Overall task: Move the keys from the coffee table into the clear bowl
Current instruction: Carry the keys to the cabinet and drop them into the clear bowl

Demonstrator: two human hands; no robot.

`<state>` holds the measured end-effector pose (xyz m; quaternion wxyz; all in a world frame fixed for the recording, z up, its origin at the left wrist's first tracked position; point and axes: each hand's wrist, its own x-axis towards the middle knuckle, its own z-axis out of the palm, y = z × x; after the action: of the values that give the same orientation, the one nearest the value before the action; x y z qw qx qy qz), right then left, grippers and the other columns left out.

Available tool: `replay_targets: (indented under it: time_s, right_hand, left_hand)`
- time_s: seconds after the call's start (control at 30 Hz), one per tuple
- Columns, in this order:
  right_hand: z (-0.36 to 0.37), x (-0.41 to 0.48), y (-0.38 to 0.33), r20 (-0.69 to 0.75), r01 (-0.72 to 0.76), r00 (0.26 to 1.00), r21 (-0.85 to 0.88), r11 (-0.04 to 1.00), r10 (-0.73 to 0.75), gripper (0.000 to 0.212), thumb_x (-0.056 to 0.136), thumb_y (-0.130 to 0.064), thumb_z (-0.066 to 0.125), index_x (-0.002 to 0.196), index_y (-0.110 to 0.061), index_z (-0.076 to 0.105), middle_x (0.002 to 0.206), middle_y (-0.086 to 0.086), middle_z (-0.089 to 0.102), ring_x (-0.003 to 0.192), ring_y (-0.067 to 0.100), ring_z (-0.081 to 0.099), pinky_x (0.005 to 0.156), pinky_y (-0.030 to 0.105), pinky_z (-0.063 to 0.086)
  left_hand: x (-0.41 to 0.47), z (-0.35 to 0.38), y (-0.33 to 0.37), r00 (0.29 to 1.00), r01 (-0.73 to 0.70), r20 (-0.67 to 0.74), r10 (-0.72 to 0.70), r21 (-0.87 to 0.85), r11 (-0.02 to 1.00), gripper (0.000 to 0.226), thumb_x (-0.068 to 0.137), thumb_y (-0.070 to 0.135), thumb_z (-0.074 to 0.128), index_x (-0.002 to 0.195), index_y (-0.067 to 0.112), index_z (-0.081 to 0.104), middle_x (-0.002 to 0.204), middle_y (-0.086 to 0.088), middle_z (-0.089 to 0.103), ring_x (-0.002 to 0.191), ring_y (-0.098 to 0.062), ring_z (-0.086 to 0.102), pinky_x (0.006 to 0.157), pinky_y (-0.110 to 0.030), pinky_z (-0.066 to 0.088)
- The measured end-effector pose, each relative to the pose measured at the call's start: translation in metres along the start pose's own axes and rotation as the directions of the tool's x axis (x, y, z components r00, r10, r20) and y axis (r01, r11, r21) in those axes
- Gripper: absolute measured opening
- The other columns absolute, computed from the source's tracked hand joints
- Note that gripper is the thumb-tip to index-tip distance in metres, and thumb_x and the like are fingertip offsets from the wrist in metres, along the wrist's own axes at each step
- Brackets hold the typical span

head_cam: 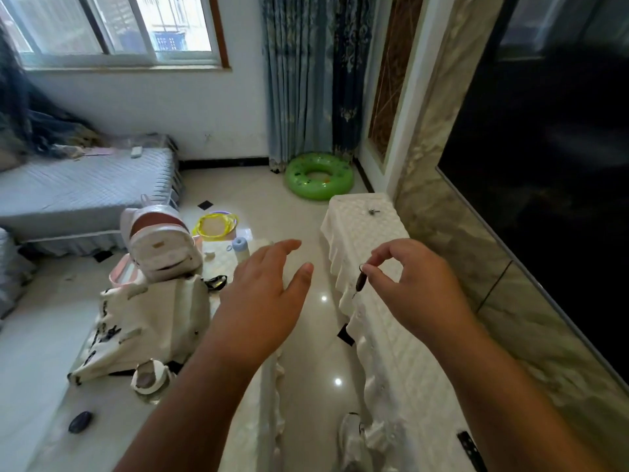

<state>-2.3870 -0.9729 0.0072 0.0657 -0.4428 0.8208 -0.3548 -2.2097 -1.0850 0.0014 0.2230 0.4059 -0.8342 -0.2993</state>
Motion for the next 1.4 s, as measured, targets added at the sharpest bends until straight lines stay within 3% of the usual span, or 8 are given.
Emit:
replay_targets:
  time_s: [0.13, 0.3, 0.6, 0.73, 1.17, 1.4]
  right_hand:
    - [0.015, 0.059, 0.015, 0.049, 0.039, 0.998, 0.025, 0.999, -0.04, 0.01, 0.086, -0.035, 0.07, 0.083, -0.034, 0.061, 0.102, -0.015, 0.063, 0.103, 0.009, 0.057, 0.09, 0.035, 0.049]
    - [0.03, 0.153, 0.028, 0.087, 0.103, 0.991, 0.042, 0.994, -0.106, 0.009, 0.086, -0.037, 0.068, 0.082, -0.033, 0.062, 0.1, -0.017, 0.062, 0.101, 0.007, 0.056, 0.086, 0.031, 0.046]
    - [0.045, 0.286, 0.055, 0.132, 0.201, 0.969, 0.078, 0.976, -0.21, 0.009, 0.086, -0.036, 0.068, 0.08, -0.032, 0.062, 0.102, -0.014, 0.062, 0.104, 0.01, 0.054, 0.092, 0.041, 0.046]
    - [0.049, 0.322, 0.066, 0.141, 0.21, 0.966, 0.074, 0.975, -0.219, 0.008, 0.085, -0.034, 0.068, 0.081, -0.031, 0.063, 0.1, -0.013, 0.062, 0.104, 0.012, 0.055, 0.09, 0.044, 0.046]
    - [0.096, 0.495, 0.103, 0.048, 0.078, 0.996, 0.029, 0.997, -0.079, 0.007, 0.08, -0.033, 0.067, 0.076, -0.033, 0.061, 0.092, -0.017, 0.06, 0.094, 0.009, 0.057, 0.077, 0.043, 0.053]
    - [0.135, 0.595, 0.095, 0.009, -0.012, 1.0, -0.038, 0.999, 0.013, 0.007, 0.082, -0.034, 0.066, 0.076, -0.034, 0.062, 0.093, -0.019, 0.059, 0.093, 0.005, 0.055, 0.084, 0.041, 0.049]
  left_hand:
    - [0.051, 0.01, -0.001, 0.999, 0.044, -0.032, -0.043, 0.012, 0.999, 0.047, 0.093, 0.051, 0.046, 0.137, 0.037, 0.048, 0.139, 0.01, 0.051, 0.129, -0.017, 0.044, 0.104, -0.045, 0.038]
    - [0.122, 0.024, 0.009, 0.993, 0.066, -0.099, -0.06, 0.067, 0.996, 0.044, 0.093, 0.047, 0.051, 0.135, 0.034, 0.05, 0.137, 0.009, 0.054, 0.129, -0.018, 0.046, 0.104, -0.046, 0.036]
    - [0.228, 0.052, 0.013, 0.971, 0.203, -0.143, -0.189, 0.09, 0.975, 0.045, 0.094, 0.049, 0.047, 0.136, 0.036, 0.047, 0.138, 0.006, 0.052, 0.122, -0.021, 0.048, 0.101, -0.046, 0.038]
    - [0.265, 0.057, 0.009, 0.968, 0.215, -0.152, -0.201, 0.08, 0.973, 0.045, 0.094, 0.046, 0.049, 0.137, 0.035, 0.047, 0.14, 0.007, 0.051, 0.13, -0.018, 0.042, 0.104, -0.044, 0.036]
    - [0.478, 0.086, -0.042, 0.991, 0.13, -0.035, -0.13, 0.009, 0.991, 0.046, 0.093, 0.047, 0.048, 0.138, 0.037, 0.046, 0.141, 0.011, 0.049, 0.13, -0.017, 0.041, 0.107, -0.044, 0.033]
    - [0.614, 0.073, -0.074, 0.996, 0.086, 0.037, -0.087, 0.025, 0.996, 0.045, 0.094, 0.05, 0.046, 0.138, 0.039, 0.045, 0.142, 0.01, 0.048, 0.133, -0.015, 0.038, 0.106, -0.046, 0.035]
